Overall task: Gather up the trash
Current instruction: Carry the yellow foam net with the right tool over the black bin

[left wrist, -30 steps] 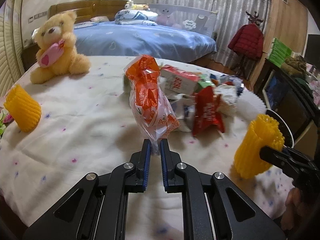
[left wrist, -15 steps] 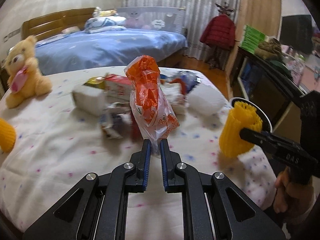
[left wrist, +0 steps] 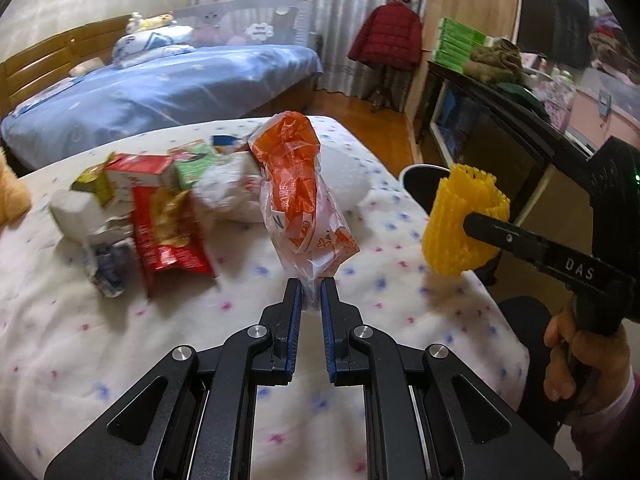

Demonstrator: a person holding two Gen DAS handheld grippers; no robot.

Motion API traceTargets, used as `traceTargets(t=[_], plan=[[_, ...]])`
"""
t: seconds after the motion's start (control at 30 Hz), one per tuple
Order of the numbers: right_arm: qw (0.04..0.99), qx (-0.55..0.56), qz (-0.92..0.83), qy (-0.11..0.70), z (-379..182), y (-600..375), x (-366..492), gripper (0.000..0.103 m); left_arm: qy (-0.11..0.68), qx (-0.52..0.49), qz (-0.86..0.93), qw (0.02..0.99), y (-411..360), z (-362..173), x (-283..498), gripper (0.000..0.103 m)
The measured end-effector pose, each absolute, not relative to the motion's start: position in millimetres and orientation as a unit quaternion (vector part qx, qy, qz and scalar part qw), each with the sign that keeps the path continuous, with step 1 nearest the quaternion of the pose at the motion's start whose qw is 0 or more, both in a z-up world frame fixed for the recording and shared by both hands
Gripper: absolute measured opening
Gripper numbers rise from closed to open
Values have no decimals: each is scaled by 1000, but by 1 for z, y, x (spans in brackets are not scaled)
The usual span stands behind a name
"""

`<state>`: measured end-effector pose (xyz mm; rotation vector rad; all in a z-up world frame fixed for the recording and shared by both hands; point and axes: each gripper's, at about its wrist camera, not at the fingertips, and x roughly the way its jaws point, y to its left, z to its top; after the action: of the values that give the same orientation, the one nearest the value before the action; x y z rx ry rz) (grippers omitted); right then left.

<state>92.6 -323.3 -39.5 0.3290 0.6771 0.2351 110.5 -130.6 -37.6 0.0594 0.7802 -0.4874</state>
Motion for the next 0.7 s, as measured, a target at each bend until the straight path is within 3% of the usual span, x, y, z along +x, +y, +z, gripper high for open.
traceTargets(t=[0.7], plan=[[928,193,41,317,-40,-390,88,32,383,65,-306,869,-206,-37,120,9]])
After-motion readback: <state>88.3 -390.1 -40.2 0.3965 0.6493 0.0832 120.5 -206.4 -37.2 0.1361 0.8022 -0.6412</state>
